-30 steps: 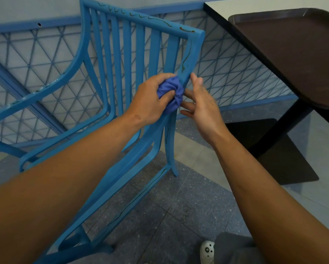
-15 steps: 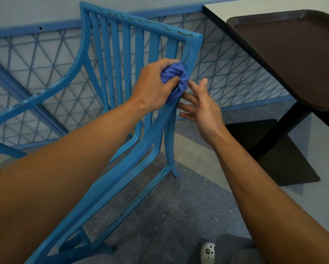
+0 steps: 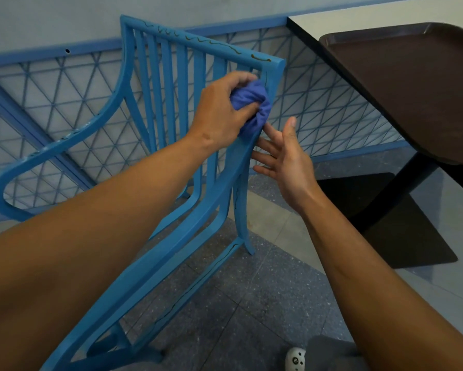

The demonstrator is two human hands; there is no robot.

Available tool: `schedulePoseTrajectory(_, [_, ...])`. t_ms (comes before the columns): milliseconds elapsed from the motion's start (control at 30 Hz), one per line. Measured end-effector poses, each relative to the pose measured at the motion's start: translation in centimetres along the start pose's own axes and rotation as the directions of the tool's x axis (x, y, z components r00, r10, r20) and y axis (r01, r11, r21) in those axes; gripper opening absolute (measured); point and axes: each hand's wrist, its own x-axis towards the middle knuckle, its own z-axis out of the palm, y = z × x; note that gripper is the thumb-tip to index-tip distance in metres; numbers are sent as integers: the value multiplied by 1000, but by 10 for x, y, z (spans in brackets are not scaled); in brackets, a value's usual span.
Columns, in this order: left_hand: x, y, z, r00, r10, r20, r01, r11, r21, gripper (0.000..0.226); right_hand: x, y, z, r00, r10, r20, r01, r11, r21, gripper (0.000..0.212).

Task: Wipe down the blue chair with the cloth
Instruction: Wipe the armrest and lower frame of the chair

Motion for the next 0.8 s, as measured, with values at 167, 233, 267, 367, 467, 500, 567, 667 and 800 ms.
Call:
schedulePoseTrajectory(167, [-11,2,4,996,78,-43,-74,994,81,33,0,-1,-2,1000,0,-1,0,1000,3,75])
schedulePoseTrajectory(233, [-23,-7,5,996,89,-17,-87,991,104,32,0,-1,-2,1000,2,2,-2,1000,-3,74])
schedulePoseTrajectory(267, [-28,-13,5,995,101,-2,-100,988,117,32,0,-1,-2,1000,2,4,-2,1000,-3,74])
schedulePoseTrajectory(367, [-35,-23,2,989,140,43,-145,977,157,30,0,0,-2,1000,6,5,-6,1000,11,74])
schedulePoseTrajectory(467, [-27,-22,0,984,165,64,-175,963,203,30,0,0,-2,1000,9,11,-9,1000,8,76])
schedulePoseTrajectory(500, [-23,-19,0,983,172,61,-181,960,213,30,0,0,-2,1000,9,12,-9,1000,10,76])
schedulePoseTrajectory(567, [-11,-11,0,980,194,33,-197,956,216,30,1,-1,-2,1000,10,11,-10,1000,17,76])
schedulePoseTrajectory(667, [7,3,1,973,228,-34,-217,956,199,30,1,0,-3,1000,13,20,-13,1000,18,78])
schedulePoseTrajectory(800, [8,7,5,972,223,-76,-208,964,167,31,1,0,-4,999,12,30,-13,1000,17,79])
